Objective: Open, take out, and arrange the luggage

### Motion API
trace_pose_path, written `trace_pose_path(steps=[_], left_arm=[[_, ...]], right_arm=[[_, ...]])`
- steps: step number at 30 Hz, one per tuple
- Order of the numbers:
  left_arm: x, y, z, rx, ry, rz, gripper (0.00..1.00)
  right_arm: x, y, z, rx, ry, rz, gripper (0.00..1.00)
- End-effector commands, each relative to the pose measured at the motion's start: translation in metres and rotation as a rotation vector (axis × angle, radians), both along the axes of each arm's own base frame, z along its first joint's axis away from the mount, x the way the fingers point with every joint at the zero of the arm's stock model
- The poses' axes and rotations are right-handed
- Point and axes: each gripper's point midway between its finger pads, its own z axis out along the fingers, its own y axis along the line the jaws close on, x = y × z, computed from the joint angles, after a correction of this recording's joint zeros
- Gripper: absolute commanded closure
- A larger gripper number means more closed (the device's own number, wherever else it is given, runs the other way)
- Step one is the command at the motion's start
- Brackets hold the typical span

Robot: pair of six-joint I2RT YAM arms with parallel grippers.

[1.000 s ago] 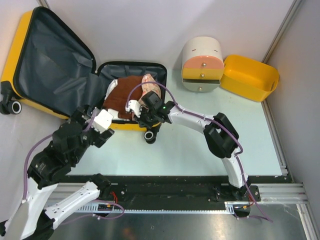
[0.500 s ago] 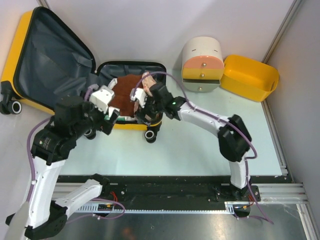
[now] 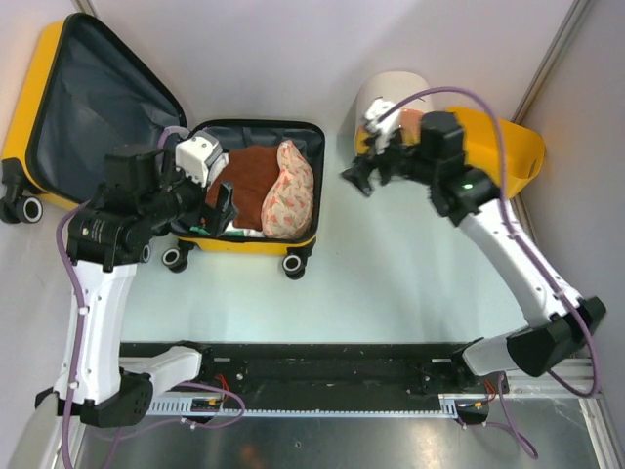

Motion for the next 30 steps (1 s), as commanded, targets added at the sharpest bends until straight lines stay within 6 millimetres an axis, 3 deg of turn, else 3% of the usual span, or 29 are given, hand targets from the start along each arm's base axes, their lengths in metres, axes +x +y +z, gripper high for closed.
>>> trace_pose_path(steps=[1,3,4,5,8,10,11,13,15,17,18,20,21,22,23,24,27,28,30], left_arm=[[-0.017,-0.017,0.019,-0.067,-0.028,-0.110,0.00],[-0.019,-0.017,0.013,-0.040,-0.034,-0.139,0.00],[-0.019,-0.017,0.010,-0.036,-0.028,-0.146,0.00],[-0.018,-0.018,0.007,-0.032,-0.025,-0.157,0.00],[-0.013,-0.028,-0.002,-0.054,0.020,-0.198,0.00],[-0.010,-0.038,-0.009,-0.070,0.051,-0.260,0.00],[-0.009,-0.041,-0.010,-0.062,0.043,-0.298,0.00],[-0.005,-0.051,-0.016,-0.073,0.061,-0.370,0.00],[-0.001,-0.056,-0.020,-0.076,0.072,-0.401,0.00],[0.007,-0.057,-0.029,-0.050,0.077,-0.422,0.00],[0.012,-0.056,-0.032,-0.041,0.074,-0.415,0.00],[0.018,-0.057,-0.041,-0.031,0.088,-0.428,0.00],[0.022,-0.058,-0.047,-0.031,0.097,-0.430,0.00],[0.023,-0.059,-0.050,-0.032,0.103,-0.436,0.00],[0.027,-0.061,-0.055,-0.037,0.121,-0.439,0.00],[0.030,-0.061,-0.057,-0.036,0.122,-0.439,0.00],[0.041,-0.059,-0.067,-0.016,0.145,-0.414,0.00],[0.044,-0.056,-0.069,-0.003,0.152,-0.397,0.00],[0.046,-0.055,-0.073,0.009,0.152,-0.399,0.00]], right_arm=[[0.012,-0.119,-0.018,-0.159,0.062,-0.209,0.08],[0.007,-0.158,-0.034,-0.226,0.115,-0.255,0.06],[0.015,-0.207,-0.034,-0.250,0.105,-0.345,0.05],[0.013,-0.218,-0.039,-0.258,0.110,-0.327,0.04],[0.021,-0.293,-0.061,-0.322,0.157,-0.436,0.03],[0.032,-0.320,-0.067,-0.363,0.145,-0.463,0.02],[0.043,-0.340,-0.082,-0.372,0.187,-0.490,0.02],[0.060,-0.358,-0.084,-0.394,0.181,-0.512,0.03],[0.081,-0.373,-0.105,-0.431,0.216,-0.515,0.04],[0.100,-0.383,-0.100,-0.483,0.174,-0.518,0.05],[0.115,-0.386,-0.119,-0.502,0.204,-0.502,0.05],[0.137,-0.397,-0.113,-0.552,0.170,-0.518,0.05],[0.152,-0.401,-0.135,-0.568,0.203,-0.502,0.05],[0.162,-0.403,-0.144,-0.577,0.218,-0.503,0.05],[0.174,-0.408,-0.130,-0.584,0.186,-0.521,0.06],[0.188,-0.409,-0.158,-0.586,0.233,-0.499,0.06],[0.214,-0.413,-0.160,-0.596,0.203,-0.499,0.07],[0.222,-0.411,-0.183,-0.602,0.234,-0.479,0.07],[0.228,-0.406,-0.196,-0.612,0.251,-0.455,0.08]])
